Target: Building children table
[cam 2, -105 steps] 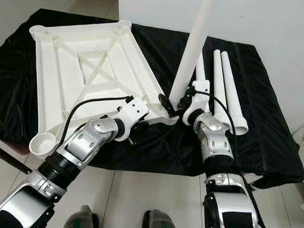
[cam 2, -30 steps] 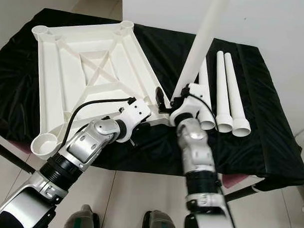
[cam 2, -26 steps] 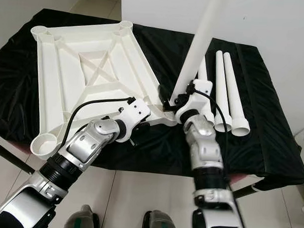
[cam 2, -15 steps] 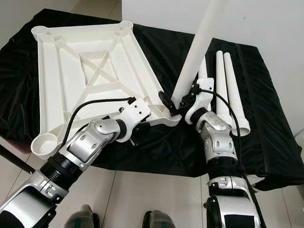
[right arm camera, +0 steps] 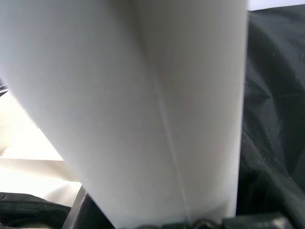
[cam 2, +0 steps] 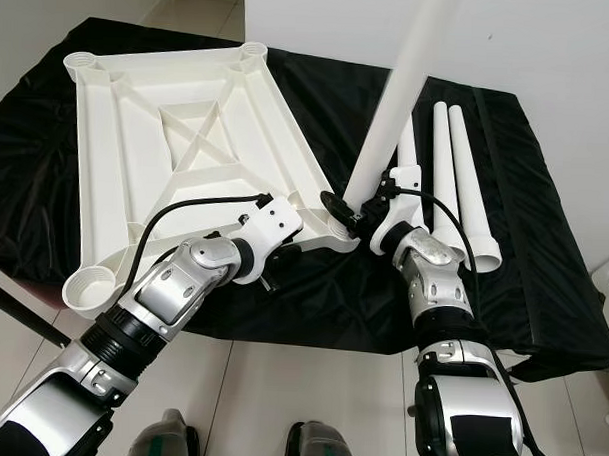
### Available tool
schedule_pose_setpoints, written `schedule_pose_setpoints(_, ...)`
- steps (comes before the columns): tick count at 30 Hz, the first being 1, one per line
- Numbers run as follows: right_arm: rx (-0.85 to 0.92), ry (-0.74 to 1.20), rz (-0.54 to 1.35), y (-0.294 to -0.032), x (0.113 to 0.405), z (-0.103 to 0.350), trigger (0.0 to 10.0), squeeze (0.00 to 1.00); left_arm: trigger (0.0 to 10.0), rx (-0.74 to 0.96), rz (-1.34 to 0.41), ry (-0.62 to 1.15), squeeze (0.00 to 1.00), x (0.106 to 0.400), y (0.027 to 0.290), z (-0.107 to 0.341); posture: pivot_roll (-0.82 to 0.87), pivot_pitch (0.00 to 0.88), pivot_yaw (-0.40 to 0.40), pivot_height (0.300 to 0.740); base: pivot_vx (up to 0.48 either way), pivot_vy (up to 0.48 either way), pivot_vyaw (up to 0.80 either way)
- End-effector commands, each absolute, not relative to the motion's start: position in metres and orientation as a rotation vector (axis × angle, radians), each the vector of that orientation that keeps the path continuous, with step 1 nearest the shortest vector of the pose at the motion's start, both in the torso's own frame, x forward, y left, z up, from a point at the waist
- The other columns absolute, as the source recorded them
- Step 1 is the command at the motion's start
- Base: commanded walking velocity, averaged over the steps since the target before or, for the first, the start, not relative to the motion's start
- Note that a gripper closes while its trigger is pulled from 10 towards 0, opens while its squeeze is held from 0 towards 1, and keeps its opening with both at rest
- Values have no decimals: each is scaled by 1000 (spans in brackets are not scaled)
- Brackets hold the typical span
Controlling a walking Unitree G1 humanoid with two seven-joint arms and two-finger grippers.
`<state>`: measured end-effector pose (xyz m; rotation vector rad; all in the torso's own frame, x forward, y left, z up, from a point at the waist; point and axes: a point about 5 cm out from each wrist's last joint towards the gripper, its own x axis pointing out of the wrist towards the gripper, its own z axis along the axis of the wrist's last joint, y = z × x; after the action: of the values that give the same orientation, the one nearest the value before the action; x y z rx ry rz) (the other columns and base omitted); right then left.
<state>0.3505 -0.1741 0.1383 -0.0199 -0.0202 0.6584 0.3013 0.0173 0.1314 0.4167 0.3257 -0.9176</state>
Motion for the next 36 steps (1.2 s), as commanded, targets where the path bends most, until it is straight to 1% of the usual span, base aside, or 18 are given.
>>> schedule_pose_setpoints(1, 3, -15, 666, -174, 351, 137, 0, 0, 10000, 409, -1010, 292, 0, 293, 4, 137, -38, 20, -41, 740, 0, 0, 0)
schedule_pose_setpoints(6, 21, -21, 659, -175, 349, 135, 39, 0, 10000, 407, -1016, 294, 0, 291, 3, 136, -39, 23, -39, 740, 0, 0, 0)
schedule_pose_setpoints(7, 33, -19, 643, -175, 349, 134, 10000, 0, 10000, 408, -1017, 294, 0, 291, 2, 136, -38, 21, -41, 740, 0, 0, 0)
schedule_pose_setpoints(11, 23, 5, 562, -172, 349, 129, 10000, 0, 10000, 408, -1019, 295, 0, 290, 2, 136, -38, 25, -45, 740, 0, 0, 0)
schedule_pose_setpoints(13, 20, 12, 523, -166, 347, 126, 10000, 0, 10000, 409, -1020, 295, 0, 290, 2, 136, -38, 25, -45, 740, 0, 0, 0)
schedule_pose_setpoints(16, 22, 11, 502, -162, 345, 125, 10000, 0, 10000, 407, -1021, 296, 0, 290, 2, 135, -39, 27, -47, 740, 0, 0, 0)
schedule_pose_setpoints(18, 35, -2, 430, -157, 343, 127, 10000, 0, 10000, 408, -1021, 297, 0, 289, 2, 135, -39, 27, -48, 740, 0, 0, 0)
schedule_pose_setpoints(19, 35, -2, 430, -157, 343, 127, 10000, 0, 10000, 408, -1021, 297, 0, 289, 2, 135, -39, 27, -48, 740, 0, 0, 0)
schedule_pose_setpoints(21, 63, -12, 305, -155, 341, 129, 10000, 0, 10000, 410, -1023, 299, 0, 288, 2, 134, -38, 27, -52, 740, 0, 0, 0)
schedule_pose_setpoints(22, 63, -12, 305, -155, 341, 129, 10000, 0, 10000, 410, -1023, 299, 0, 288, 2, 134, -38, 27, -52, 740, 0, 0, 0)
schedule_pose_setpoints(27, 58, -37, 34, -149, 330, 129, 10000, 0, 10000, 412, -1027, 302, 0, 287, 2, 133, -37, 25, -52, 740, 0, 0, 0)
schedule_pose_setpoints(28, 58, -37, 34, -149, 330, 129, 10000, 0, 10000, 412, -1027, 302, 0, 287, 2, 133, -37, 25, -52, 740, 0, 0, 0)
schedule_pose_setpoints(30, 70, -34, -85, -149, 323, 128, 10000, 0, 10000, 414, -1029, 301, 0, 287, 2, 133, -37, 25, -52, 740, 0, 0, 0)
schedule_pose_setpoints(32, 80, -22, -115, -146, 319, 126, 10000, 0, 10000, 415, -1029, 300, 0, 287, 2, 133, -25, 20, -59, 740, 0, 0, 0)
schedule_pose_setpoints(36, 86, -23, -105, -141, 316, 126, 10000, 0, 10000, 414, -1027, 301, 0, 286, 2, 133, -25, 16, -56, 740, 0, 0, 0)
